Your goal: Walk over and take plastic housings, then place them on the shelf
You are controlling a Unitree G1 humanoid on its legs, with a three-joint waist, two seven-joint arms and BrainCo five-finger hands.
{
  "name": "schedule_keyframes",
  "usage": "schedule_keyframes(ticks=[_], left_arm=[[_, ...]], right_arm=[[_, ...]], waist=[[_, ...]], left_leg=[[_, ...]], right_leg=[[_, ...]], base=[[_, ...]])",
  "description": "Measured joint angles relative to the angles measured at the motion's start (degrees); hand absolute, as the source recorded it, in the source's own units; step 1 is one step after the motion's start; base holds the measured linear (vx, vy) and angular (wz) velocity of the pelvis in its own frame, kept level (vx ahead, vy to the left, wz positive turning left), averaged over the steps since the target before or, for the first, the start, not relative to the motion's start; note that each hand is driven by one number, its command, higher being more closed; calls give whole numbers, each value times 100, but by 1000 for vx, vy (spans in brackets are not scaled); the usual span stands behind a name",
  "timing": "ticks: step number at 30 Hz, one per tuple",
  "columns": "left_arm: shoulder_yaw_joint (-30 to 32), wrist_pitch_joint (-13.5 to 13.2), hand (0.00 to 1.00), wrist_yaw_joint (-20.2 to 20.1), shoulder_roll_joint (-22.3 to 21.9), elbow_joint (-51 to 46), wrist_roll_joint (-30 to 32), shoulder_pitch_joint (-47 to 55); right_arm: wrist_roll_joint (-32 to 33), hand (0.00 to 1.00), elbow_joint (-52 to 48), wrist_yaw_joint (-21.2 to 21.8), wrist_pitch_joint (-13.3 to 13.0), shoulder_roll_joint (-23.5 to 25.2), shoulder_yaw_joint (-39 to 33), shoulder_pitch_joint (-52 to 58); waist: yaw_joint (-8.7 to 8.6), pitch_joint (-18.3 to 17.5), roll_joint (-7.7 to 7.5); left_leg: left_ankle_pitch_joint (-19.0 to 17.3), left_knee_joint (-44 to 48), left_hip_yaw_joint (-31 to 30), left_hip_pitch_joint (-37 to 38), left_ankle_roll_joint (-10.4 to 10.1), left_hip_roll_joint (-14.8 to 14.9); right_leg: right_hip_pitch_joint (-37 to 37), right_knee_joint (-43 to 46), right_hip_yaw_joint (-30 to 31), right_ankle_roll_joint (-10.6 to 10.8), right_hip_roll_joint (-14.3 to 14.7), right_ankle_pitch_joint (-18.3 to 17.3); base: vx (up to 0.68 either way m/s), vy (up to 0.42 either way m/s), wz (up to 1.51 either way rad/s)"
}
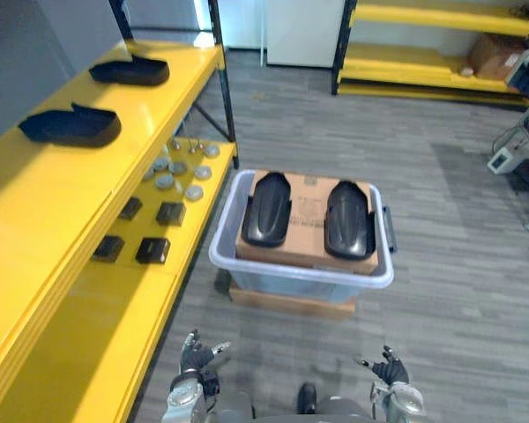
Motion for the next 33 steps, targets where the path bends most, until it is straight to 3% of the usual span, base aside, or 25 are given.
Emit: schedule_keyframes(ticks=[3, 4, 5, 6, 7, 11, 18, 22, 25, 33], left_arm=[[-14, -1, 0, -3, -67, -35, -11, -18], [-27, -1, 0, -4, -94, -29, -13, -13], [-47, -1, 0, -4, -120, -21, -13, -12], [-64, 5, 0, -4, -68, 69, -13, -62], [-63, -9, 0, -3, -12, 57, -12, -61], [-71, 3, 0, -8, 135, 110, 11, 86], [-75, 3, 0, -22, 435, 188, 15, 152], [-121, 4, 0, -140, 482, 161, 51, 380], [-204, 4, 0, -223, 485, 99, 76, 507], [-360, 2, 0, -253, 483, 55, 208, 676]], right_arm=[[91, 0, -113, -37, -27, -2, -150, -14], [99, 0, -112, -39, -26, -53, -210, 34], [100, 0, -113, -40, -27, -99, -256, 53], [101, 0, -58, -49, 10, -41, -362, 69], [101, 0, -64, -45, 9, 3, -372, 167], [107, 0, -86, -59, -2, -11, -439, 228], [283, 0, -450, -189, -13, -229, -1218, 239], [292, 0, -1552, -406, -21, -645, -1594, 250], [260, 0, -2465, -599, -49, -884, -1836, 224], [-566, 0, -3354, -1110, -43, -1107, -1849, -355]], waist=[[80, -30, 61], [79, -80, 178], [65, -102, 306], [34, -82, 234], [26, -89, 64], [-29, -182, -124], [-66, -221, -92], [-218, -257, -99], [-219, -277, -122], [-237, -287, -115]], left_leg=[[55, -1835, -75, -204, -80, -14], [545, -2777, -214, -127, -241, -6], [901, -3086, -368, -124, -163, 36], [876, -3173, -386, 33, -124, -37], [916, -3412, -283, 191, -73, -150], [1017, -3926, -16, 520, 62, -395], [1111, -4473, 213, 874, 132, -560], [1219, -4773, 270, 981, 135, -575], [1223, -4828, 346, 986, 136, -562], [1349, -5016, 398, 914, 151, -585]], right_leg=[[179, -134, 187, 123, -106, -75], [195, -133, 204, 258, -38, -151], [228, -134, 212, 319, 40, -192], [315, -120, 242, 385, -47, -226], [317, -71, 287, 491, -199, -315], [286, -59, 532, 632, -419, -405], [277, -148, 756, 694, -523, -443], [260, -177, 842, 694, -511, -442], [179, -177, 965, 693, -492, -442], [-34, -179, 1047, 719, -499, -382]], base=[[220, 64, -26], [229, 169, -20], [180, 159, -1], [202, 172, 7], [143, 114, 3], [100, 89, -24], [57, 37, -17], [64, -1, -8], [45, -5, -18], [-16, 1, -6]])
